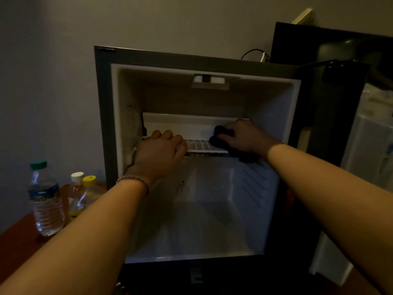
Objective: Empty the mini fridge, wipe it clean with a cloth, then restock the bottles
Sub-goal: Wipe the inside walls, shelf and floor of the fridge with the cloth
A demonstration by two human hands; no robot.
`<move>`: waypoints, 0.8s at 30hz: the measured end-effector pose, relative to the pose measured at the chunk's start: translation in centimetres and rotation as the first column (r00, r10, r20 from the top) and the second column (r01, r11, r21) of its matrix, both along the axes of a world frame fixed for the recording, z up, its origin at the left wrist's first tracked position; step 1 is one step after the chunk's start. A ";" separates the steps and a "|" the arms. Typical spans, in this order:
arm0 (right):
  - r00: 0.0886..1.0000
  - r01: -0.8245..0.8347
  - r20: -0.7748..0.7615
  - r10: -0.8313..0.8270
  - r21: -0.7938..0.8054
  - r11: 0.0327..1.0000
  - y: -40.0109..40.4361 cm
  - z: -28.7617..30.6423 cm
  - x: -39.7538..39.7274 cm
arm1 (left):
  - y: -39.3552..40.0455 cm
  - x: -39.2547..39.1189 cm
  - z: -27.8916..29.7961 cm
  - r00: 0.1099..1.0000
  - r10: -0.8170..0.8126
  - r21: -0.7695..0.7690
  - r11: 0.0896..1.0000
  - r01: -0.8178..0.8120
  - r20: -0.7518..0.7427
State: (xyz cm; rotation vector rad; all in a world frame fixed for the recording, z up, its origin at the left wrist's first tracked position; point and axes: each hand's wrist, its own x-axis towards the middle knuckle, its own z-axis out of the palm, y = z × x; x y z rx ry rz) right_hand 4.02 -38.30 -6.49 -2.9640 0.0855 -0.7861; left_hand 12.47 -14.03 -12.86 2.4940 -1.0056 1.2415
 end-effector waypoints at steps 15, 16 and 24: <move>0.940 0.295 -0.068 -0.333 -0.325 0.899 3.4 0.0 -4.2 | 0.1 0.0 -0.3 0.998 -0.014 0.002 1.000 0.014 0.057; 0.952 0.276 -0.045 -0.304 -0.308 0.911 3.3 -0.2 -4.0 | 0.1 0.0 -0.3 0.998 -0.012 0.002 1.000 0.012 0.061; 0.976 0.218 -0.002 -0.219 -0.065 0.974 2.2 0.4 -0.1 | 0.0 0.2 -0.3 0.996 -0.028 0.002 1.000 0.027 0.081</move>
